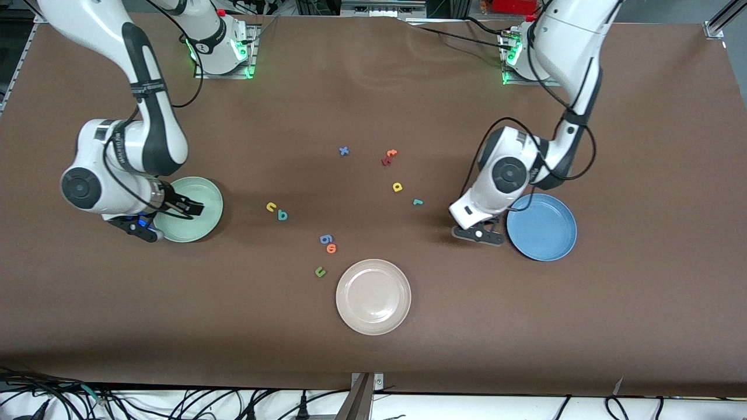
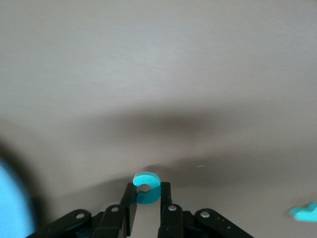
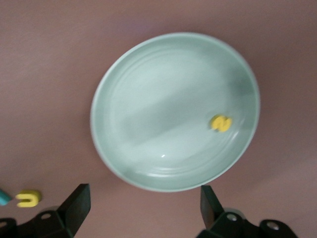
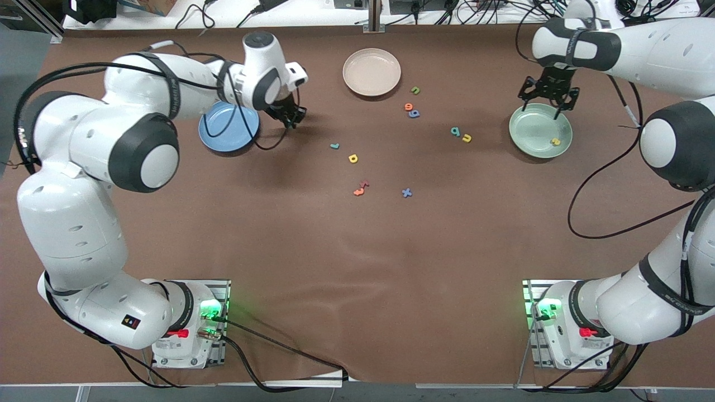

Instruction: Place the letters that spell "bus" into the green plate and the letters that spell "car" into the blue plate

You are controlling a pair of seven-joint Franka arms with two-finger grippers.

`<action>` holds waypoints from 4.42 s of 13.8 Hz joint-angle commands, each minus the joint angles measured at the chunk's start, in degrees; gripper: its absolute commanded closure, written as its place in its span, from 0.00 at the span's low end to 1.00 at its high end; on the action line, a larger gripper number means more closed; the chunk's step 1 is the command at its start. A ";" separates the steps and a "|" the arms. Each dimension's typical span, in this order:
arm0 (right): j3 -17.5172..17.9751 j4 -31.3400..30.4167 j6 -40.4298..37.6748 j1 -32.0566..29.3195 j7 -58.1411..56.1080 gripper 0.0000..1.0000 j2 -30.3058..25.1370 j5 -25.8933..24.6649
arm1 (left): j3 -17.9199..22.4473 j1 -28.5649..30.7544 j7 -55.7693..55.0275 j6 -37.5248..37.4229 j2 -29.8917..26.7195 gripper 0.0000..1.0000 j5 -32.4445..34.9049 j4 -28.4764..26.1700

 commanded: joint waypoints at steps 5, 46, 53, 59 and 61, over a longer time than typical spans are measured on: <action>10.24 -0.52 7.62 0.16 25.07 0.02 0.93 0.85 | -0.62 10.26 13.18 -9.65 -6.51 0.83 5.98 -0.63; 15.00 -12.48 28.55 1.22 25.63 0.03 4.88 -0.38 | -3.08 -13.19 -31.18 3.18 6.67 0.39 -0.16 4.64; 15.00 -12.48 28.55 1.31 25.54 0.32 4.88 -0.47 | -2.99 -14.15 -32.24 3.18 6.67 0.54 -0.16 4.64; 15.00 -12.48 28.55 1.22 25.01 0.76 4.88 -0.47 | -2.99 -14.15 -32.24 3.10 7.02 0.63 0.10 4.64; 15.00 -12.48 28.55 1.22 25.01 0.84 4.97 -0.47 | -2.99 -14.15 -32.24 3.10 7.02 0.66 0.10 4.64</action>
